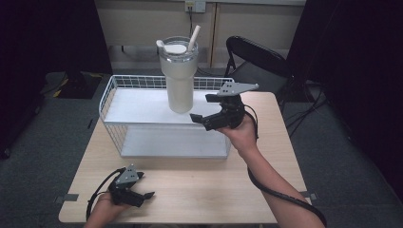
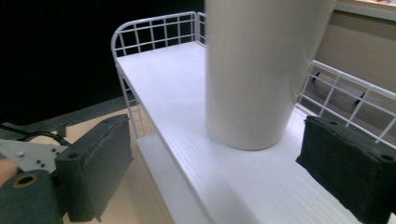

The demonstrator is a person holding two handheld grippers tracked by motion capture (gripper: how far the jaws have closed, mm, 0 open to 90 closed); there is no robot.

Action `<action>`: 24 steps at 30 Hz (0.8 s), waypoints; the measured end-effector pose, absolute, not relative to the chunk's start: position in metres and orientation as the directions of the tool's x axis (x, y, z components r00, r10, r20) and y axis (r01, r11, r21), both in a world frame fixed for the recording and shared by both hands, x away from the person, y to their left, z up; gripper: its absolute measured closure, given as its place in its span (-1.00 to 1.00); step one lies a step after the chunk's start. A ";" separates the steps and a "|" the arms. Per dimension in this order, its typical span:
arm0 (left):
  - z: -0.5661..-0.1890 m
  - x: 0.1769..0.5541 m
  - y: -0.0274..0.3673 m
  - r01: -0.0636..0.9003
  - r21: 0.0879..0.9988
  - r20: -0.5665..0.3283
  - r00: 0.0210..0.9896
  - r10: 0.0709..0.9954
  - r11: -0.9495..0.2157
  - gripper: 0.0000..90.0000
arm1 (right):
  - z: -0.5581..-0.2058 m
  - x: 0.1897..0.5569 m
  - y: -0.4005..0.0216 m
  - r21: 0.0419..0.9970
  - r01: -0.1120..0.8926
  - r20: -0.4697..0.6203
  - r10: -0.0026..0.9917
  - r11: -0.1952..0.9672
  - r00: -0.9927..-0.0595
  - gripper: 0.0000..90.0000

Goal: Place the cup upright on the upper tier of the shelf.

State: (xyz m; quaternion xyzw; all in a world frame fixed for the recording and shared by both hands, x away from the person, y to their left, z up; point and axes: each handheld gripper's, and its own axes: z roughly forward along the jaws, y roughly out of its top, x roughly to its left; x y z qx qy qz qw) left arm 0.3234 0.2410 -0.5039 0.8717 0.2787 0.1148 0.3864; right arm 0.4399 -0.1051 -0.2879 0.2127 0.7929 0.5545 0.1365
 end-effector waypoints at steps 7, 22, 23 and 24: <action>-0.504 0.323 0.241 0.398 0.736 -0.016 0.819 0.573 -0.548 -0.69 | -0.288 0.425 -0.108 0.938 0.167 0.014 0.445 0.305 -0.895 -0.81; -0.504 0.323 0.241 0.398 0.735 -0.016 0.819 0.573 -0.548 -0.69 | -0.308 0.400 -0.120 0.936 0.156 0.019 0.398 0.315 -0.917 -0.81; -0.504 0.323 0.241 0.398 0.735 -0.016 0.819 0.573 -0.548 -0.69 | -0.309 0.398 -0.121 0.936 0.154 0.017 0.397 0.317 -0.917 -0.81; -0.504 0.323 0.241 0.399 0.735 -0.016 0.819 0.573 -0.548 -0.69 | -0.311 0.397 -0.122 0.936 0.153 0.016 0.394 0.319 -0.919 -0.81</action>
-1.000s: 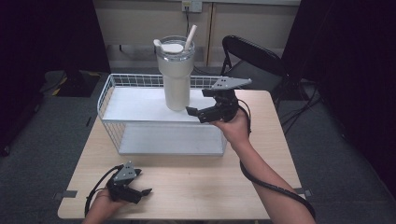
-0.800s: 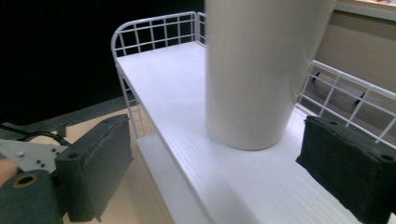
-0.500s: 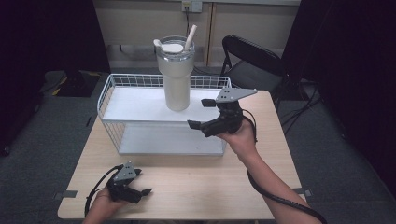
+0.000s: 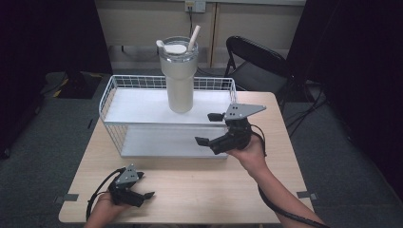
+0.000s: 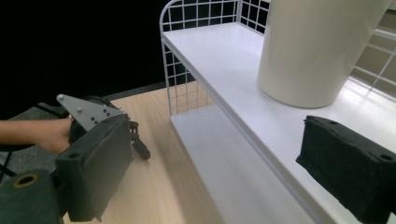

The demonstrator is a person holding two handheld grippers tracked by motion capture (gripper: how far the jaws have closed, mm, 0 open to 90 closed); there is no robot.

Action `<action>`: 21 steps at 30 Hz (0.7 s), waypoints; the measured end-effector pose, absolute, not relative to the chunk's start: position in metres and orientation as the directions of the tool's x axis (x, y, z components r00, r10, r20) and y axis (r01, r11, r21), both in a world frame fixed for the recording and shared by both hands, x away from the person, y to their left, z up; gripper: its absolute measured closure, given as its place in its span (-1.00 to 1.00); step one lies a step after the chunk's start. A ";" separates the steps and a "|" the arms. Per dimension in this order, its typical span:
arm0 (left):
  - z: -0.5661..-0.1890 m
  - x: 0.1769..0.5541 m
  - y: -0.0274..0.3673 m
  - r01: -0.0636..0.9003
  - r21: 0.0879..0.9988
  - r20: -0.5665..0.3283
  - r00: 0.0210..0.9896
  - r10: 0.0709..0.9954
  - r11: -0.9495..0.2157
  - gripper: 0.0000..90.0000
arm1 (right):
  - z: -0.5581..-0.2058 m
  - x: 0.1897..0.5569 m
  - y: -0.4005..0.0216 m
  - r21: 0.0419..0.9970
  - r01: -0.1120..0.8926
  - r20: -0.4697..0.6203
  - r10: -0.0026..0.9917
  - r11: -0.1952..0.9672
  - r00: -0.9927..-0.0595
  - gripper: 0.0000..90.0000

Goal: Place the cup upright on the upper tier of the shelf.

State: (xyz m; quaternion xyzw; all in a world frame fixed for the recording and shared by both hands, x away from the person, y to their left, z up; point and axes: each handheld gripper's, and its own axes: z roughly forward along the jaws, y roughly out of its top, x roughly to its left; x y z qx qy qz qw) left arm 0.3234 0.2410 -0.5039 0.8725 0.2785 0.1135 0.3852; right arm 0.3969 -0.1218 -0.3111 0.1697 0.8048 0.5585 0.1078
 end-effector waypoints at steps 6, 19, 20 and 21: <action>-0.504 0.323 0.241 0.399 0.735 -0.017 0.819 0.573 -0.548 -0.69 | -0.322 0.390 -0.126 0.932 0.158 0.025 0.377 0.325 -0.926 -0.81; -0.504 0.323 0.241 0.398 0.735 -0.016 0.819 0.573 -0.548 -0.69 | -0.344 0.379 -0.133 0.922 0.158 0.020 0.364 0.353 -0.931 -0.81; -0.504 0.323 0.241 0.398 0.735 -0.016 0.819 0.573 -0.548 -0.69 | -0.347 0.378 -0.135 0.920 0.153 0.014 0.360 0.360 -0.933 -0.81; -0.504 0.323 0.241 0.399 0.735 -0.017 0.819 0.573 -0.548 -0.69 | -0.350 0.377 -0.137 0.919 0.155 0.017 0.357 0.362 -0.934 -0.81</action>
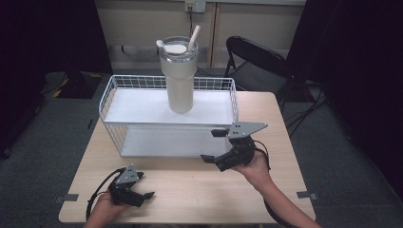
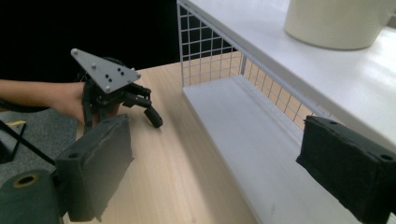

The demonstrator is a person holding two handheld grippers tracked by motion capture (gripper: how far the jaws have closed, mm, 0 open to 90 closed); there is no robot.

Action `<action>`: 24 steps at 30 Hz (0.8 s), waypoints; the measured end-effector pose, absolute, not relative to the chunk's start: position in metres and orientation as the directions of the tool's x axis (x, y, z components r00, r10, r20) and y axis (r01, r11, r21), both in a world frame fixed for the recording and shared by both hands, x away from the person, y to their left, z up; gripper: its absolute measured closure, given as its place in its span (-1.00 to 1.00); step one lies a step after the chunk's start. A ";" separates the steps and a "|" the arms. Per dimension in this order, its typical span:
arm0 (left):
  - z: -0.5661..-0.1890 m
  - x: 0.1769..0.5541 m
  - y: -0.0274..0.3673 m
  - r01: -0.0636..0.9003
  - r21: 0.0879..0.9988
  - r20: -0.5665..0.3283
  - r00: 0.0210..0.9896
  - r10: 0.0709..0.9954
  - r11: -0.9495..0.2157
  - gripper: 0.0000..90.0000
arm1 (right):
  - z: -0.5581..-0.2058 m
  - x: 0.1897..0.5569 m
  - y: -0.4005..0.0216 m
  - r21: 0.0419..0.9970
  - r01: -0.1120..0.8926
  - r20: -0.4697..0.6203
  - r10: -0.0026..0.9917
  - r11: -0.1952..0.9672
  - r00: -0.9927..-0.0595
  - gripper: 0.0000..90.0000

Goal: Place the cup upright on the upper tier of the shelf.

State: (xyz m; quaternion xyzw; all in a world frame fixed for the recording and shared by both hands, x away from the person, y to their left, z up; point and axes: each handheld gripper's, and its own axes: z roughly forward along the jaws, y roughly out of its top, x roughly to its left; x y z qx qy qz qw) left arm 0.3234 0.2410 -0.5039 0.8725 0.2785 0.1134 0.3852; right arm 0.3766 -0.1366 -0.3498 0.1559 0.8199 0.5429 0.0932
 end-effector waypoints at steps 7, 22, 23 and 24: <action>-0.504 0.323 0.241 0.398 0.735 -0.016 0.819 0.573 -0.548 -0.69 | -0.362 0.372 -0.144 0.914 0.161 0.024 0.346 0.372 -0.938 -0.81; -0.504 0.323 0.241 0.399 0.736 -0.017 0.819 0.573 -0.548 -0.69 | -0.392 0.364 -0.156 0.903 0.181 0.052 0.317 0.390 -0.947 -0.81; -0.504 0.323 0.241 0.399 0.736 -0.017 0.819 0.573 -0.548 -0.69 | -0.395 0.364 -0.158 0.902 0.186 0.058 0.319 0.389 -0.946 -0.81; -0.504 0.323 0.241 0.398 0.736 -0.017 0.819 0.573 -0.548 -0.69 | -0.397 0.363 -0.160 0.901 0.189 0.061 0.317 0.390 -0.946 -0.81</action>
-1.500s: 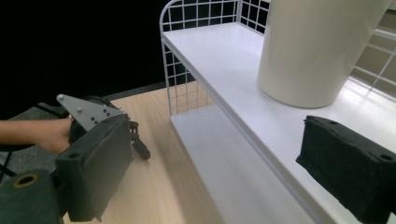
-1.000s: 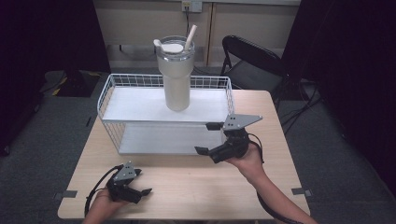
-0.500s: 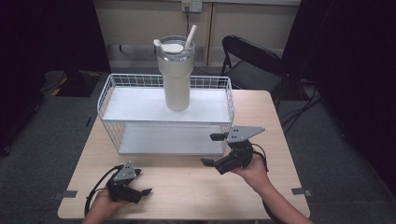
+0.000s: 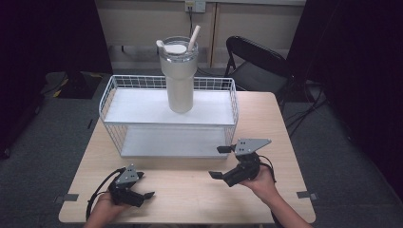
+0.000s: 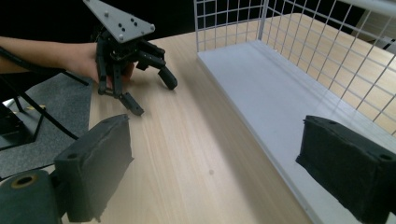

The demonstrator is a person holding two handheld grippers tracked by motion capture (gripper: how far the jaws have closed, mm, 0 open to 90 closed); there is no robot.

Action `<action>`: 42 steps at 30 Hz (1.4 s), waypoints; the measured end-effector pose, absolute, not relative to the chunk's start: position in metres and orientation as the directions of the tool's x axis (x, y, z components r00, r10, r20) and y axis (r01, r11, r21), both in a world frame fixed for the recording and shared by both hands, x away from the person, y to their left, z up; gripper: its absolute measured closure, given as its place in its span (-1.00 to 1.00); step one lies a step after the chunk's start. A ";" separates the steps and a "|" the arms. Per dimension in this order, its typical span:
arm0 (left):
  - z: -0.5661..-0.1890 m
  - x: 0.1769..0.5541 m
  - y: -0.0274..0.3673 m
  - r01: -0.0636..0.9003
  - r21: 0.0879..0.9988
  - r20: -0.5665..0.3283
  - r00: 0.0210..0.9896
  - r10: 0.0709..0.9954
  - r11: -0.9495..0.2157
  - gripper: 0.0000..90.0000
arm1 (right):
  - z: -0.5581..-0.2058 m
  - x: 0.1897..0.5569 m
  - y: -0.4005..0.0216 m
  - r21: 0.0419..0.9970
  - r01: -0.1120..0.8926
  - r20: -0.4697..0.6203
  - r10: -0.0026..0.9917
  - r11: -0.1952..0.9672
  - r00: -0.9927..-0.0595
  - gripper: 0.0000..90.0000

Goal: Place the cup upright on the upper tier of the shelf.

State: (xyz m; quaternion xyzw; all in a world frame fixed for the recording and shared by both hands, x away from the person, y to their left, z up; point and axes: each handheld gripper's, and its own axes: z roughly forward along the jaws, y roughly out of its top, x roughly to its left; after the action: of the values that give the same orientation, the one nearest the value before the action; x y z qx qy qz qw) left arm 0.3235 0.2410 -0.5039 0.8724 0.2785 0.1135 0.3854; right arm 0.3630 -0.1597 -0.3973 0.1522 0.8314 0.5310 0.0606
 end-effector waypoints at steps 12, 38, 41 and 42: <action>-0.504 0.323 0.241 0.398 0.736 -0.016 0.819 0.573 -0.548 -0.69 | -0.421 0.355 -0.174 0.888 0.209 0.074 0.322 0.410 -0.944 -0.81; -0.504 0.323 0.241 0.398 0.735 -0.016 0.819 0.573 -0.548 -0.69 | -0.459 0.348 -0.207 0.865 0.243 0.073 0.369 0.439 -0.926 -0.81; -0.504 0.323 0.241 0.398 0.736 -0.016 0.819 0.573 -0.548 -0.69 | -0.462 0.348 -0.211 0.861 0.249 0.071 0.379 0.444 -0.923 -0.81; -0.504 0.323 0.241 0.398 0.736 -0.016 0.819 0.573 -0.548 -0.69 | -0.464 0.348 -0.213 0.859 0.251 0.070 0.383 0.446 -0.921 -0.81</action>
State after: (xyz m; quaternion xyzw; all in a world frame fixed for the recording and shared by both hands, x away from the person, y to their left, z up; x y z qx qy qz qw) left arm 0.3234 0.2410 -0.5039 0.8724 0.2784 0.1136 0.3853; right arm 0.3481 -0.2127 -0.4636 0.1868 0.8475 0.4923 0.0671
